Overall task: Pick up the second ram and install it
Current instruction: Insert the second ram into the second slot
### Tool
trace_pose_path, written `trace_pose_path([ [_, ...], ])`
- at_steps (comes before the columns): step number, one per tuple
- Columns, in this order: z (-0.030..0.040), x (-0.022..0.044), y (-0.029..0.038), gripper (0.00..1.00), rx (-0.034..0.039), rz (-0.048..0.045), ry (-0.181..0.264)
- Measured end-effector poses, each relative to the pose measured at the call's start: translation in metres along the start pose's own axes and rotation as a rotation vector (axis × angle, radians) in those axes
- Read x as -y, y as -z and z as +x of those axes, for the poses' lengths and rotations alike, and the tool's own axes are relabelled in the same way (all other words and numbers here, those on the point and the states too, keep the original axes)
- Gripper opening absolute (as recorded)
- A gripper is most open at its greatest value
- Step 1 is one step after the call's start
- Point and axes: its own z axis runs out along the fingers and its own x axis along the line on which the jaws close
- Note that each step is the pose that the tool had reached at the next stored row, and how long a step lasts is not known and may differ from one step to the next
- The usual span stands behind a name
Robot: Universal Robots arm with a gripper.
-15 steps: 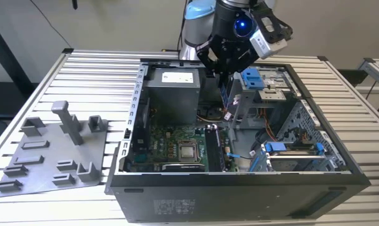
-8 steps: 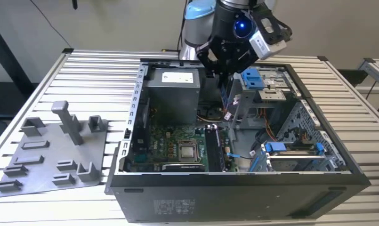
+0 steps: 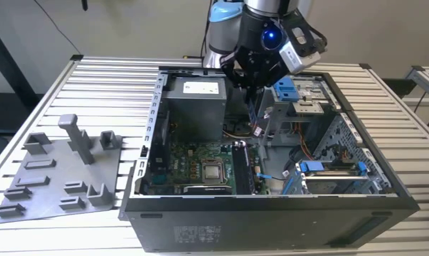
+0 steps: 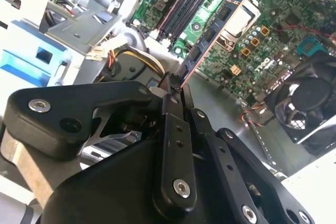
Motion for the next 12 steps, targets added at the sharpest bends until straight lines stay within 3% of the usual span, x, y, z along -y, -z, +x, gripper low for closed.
trace_pose_path([
  [12,0.0036,0.0039,-0.0182,0.15,0.0069,0.0004,-0.004],
])
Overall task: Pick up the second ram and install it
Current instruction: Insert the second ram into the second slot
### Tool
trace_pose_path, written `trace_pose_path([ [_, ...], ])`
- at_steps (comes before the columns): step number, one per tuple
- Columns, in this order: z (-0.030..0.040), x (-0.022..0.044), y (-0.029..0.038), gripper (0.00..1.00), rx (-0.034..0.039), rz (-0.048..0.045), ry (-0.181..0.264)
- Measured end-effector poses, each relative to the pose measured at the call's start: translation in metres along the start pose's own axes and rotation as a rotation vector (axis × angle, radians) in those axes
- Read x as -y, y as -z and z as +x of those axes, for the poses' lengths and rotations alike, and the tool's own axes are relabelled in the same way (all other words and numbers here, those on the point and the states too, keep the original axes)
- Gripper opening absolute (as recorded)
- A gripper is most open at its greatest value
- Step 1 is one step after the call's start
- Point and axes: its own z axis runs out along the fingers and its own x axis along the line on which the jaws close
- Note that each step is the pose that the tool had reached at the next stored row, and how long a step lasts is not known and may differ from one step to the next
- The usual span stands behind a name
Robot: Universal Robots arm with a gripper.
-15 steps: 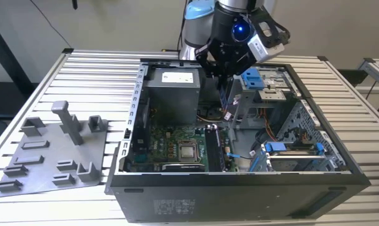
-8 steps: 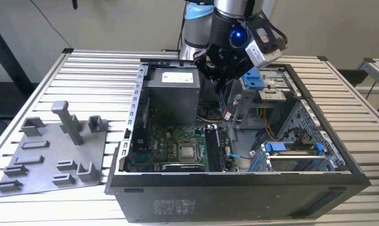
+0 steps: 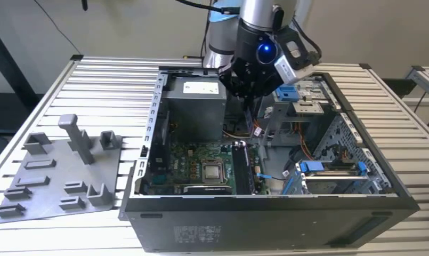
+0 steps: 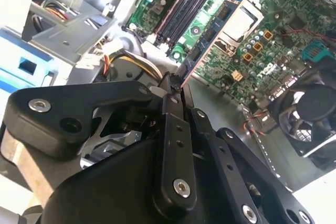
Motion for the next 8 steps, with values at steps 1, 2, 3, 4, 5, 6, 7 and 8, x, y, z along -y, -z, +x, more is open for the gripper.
trace_pose_path([
  [1,0.0004,0.0004,-0.0017,0.15,0.0012,0.0,-0.001],
  [2,0.0009,0.0007,-0.0036,0.15,0.0028,-0.0001,-0.002],
  [3,0.0013,0.0009,-0.0051,0.15,0.0041,0.0,-0.004],
  [4,0.0017,0.0011,-0.007,0.15,0.0054,0.0001,-0.005],
  [5,0.0019,0.0012,-0.0083,0.15,0.0059,0.0002,-0.006],
  [6,0.0019,0.0012,-0.0084,0.15,0.0059,0.0003,-0.007],
  [7,0.0019,0.0012,-0.0083,0.15,0.0059,0.0007,-0.007],
  [8,0.0019,0.0012,-0.0084,0.15,0.0059,0.0016,-0.007],
])
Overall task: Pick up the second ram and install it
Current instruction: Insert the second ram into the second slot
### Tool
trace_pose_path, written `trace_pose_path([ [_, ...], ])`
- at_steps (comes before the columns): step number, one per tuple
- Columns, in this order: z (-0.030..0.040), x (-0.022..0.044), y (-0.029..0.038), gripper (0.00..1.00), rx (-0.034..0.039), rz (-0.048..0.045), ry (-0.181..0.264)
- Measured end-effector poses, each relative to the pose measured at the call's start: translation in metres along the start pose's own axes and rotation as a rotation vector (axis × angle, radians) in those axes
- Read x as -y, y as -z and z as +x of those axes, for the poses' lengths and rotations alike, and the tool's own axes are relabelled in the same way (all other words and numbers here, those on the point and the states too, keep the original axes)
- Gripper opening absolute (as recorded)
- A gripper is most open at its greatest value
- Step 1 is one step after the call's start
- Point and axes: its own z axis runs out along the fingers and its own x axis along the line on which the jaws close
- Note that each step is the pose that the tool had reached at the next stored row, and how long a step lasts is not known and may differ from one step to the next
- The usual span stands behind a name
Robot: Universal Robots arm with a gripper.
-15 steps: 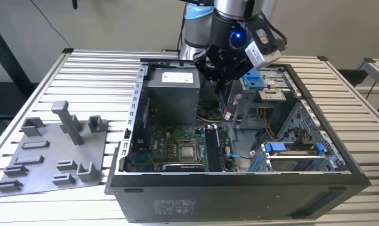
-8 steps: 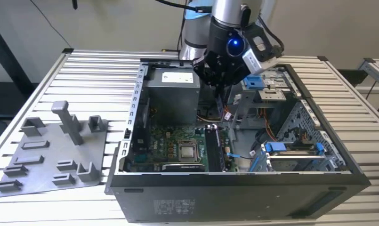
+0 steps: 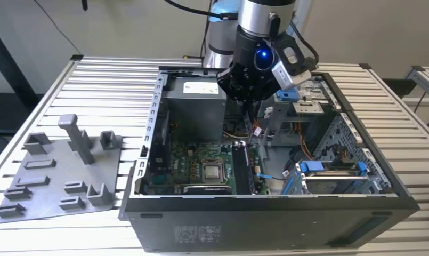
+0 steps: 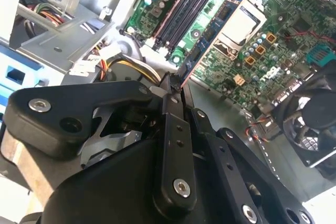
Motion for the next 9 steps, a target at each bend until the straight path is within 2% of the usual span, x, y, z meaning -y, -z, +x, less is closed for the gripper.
trace_pose_path([
  [9,0.0,0.0,0.0,0.15,0.0,0.0033,0.0],
])
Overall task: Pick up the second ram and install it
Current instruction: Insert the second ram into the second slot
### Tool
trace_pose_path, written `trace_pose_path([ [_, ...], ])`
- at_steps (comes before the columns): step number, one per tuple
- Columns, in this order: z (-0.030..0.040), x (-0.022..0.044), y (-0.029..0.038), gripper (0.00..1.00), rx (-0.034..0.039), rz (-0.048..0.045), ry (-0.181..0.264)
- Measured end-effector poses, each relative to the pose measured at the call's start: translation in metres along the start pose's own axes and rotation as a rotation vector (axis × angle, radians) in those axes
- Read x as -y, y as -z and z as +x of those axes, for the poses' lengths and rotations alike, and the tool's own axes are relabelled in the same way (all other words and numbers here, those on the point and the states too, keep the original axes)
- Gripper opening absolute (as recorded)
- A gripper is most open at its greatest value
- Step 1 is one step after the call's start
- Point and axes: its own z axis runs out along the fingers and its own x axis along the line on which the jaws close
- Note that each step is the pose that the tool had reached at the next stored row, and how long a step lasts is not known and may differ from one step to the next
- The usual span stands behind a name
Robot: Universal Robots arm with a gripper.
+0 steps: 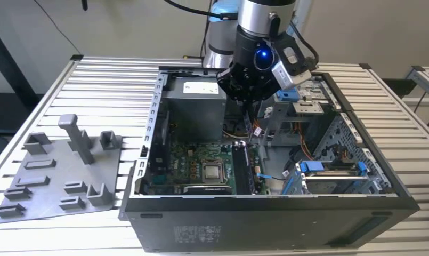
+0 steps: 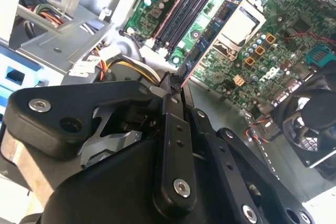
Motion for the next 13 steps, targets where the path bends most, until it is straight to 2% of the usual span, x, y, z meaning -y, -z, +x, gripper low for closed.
trace_pose_path([
  [4,0.0003,-0.0014,-0.0013,0.15,0.0004,0.0002,-0.008],
  [8,0.0016,-0.0015,-0.0045,0.15,0.0016,0.0012,-0.039],
  [13,0.0033,-0.0012,-0.0119,0.15,0.0009,0.0049,-0.044],
])
